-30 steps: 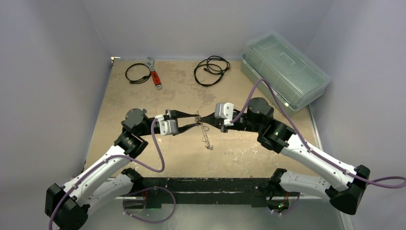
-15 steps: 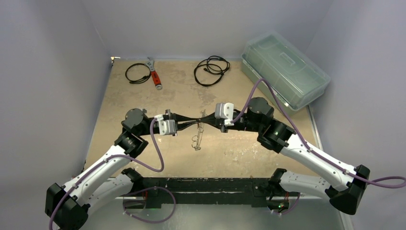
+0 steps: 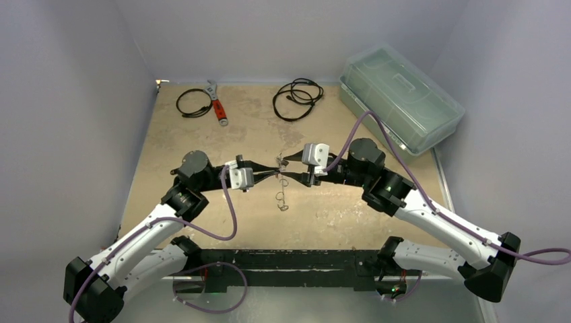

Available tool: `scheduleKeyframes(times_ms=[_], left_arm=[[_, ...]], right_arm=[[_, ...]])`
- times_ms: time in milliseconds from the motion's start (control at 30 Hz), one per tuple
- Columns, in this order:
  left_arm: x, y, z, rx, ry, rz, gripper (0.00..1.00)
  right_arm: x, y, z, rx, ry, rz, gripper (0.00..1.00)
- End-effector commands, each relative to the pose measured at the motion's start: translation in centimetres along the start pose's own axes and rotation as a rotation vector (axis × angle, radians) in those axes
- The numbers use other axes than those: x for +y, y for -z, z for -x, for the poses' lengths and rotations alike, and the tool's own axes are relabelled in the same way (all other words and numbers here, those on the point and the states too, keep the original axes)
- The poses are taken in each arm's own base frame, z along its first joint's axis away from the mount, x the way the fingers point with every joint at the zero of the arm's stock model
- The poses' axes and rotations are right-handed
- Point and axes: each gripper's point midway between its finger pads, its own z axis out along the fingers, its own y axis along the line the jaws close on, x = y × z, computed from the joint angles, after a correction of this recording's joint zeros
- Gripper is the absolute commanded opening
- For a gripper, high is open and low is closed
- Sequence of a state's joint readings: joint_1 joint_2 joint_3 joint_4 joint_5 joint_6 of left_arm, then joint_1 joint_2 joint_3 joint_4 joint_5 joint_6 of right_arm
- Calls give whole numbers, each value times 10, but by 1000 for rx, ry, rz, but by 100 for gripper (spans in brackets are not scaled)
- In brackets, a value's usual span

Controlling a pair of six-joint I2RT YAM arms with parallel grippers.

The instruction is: Put the keys on the keyring

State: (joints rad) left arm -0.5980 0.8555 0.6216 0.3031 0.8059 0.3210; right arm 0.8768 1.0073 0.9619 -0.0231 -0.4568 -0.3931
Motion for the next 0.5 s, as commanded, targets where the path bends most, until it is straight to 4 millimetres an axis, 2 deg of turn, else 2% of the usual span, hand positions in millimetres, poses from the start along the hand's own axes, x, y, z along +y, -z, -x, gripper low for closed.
scheduleKeyframes(times_ms=[0,233,467], left_arm=[[11,2,7,29,-76,21,0],[14,4,-12,124,-77,19,0],[15,3,-27,184,-40,20,0]], right_arm=[[-19,7,4,44,22,-96,45],[-23,7,-31,238,38,-79,46],[-19,-1,-29,250,39,-19,39]])
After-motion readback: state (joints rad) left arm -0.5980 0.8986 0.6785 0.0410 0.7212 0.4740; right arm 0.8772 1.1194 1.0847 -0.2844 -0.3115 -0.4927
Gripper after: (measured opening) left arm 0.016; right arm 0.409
